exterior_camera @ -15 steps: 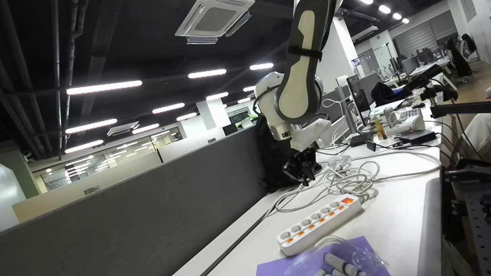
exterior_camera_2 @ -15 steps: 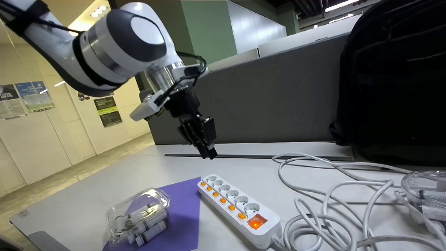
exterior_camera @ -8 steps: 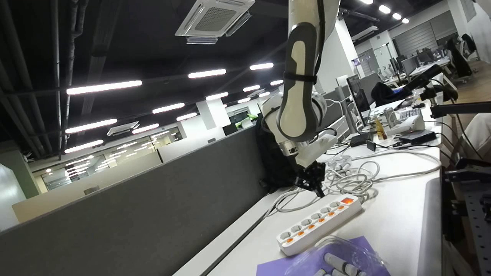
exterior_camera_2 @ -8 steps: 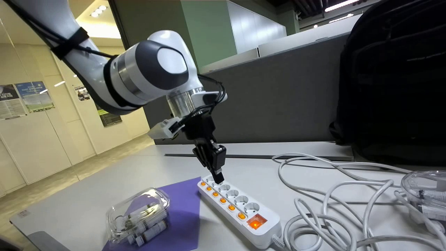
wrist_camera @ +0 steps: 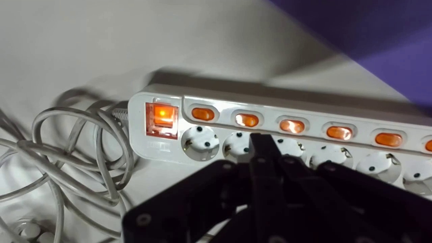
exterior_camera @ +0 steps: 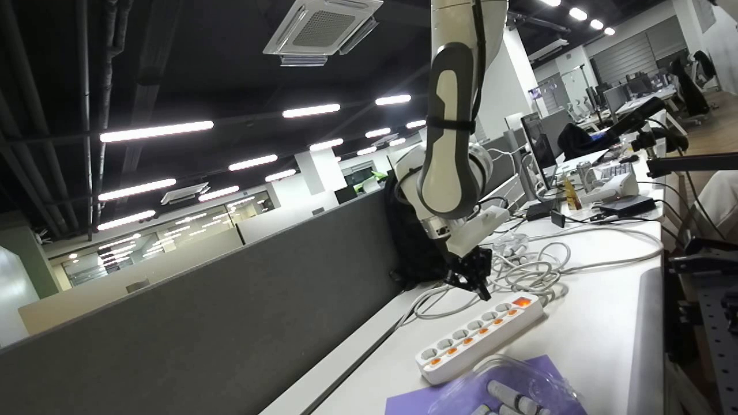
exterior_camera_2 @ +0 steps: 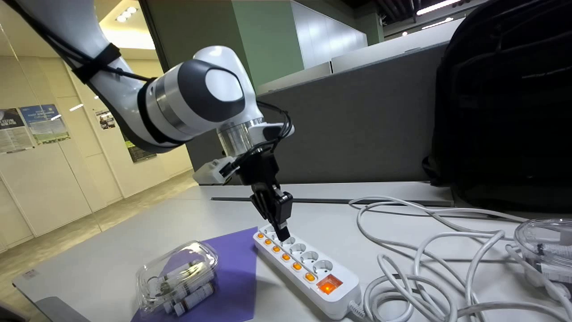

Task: Press the power button on the second socket from the right on the extension cord

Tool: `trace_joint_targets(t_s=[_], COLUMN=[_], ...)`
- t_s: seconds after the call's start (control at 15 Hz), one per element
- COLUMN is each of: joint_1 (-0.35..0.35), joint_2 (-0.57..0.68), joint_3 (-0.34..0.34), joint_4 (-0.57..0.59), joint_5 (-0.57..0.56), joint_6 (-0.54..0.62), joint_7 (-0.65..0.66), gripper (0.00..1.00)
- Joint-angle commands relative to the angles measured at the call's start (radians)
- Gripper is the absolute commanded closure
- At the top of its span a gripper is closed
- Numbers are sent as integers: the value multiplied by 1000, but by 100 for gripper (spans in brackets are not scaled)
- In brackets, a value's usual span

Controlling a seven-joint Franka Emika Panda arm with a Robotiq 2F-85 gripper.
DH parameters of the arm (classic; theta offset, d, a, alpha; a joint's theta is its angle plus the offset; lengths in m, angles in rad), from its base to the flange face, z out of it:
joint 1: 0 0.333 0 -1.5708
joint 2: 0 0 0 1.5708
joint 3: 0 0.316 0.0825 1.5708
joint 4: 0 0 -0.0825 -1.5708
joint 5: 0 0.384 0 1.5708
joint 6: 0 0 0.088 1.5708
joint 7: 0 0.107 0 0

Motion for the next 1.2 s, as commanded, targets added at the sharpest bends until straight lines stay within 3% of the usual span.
trace_joint_targets(t_s=[0.0,0.33,0.87,1.13], joint_1=[37,59,50,69], joint_2=[38,88,134,142], joint_3=[-45,-76,-57,-76], joint_4=[1,4,47,64], joint_5=[4,28,162,150], joint_6=[10,12,-21,13], joint_7=[36,34,-28,-12], gripper=[100,100,100,100])
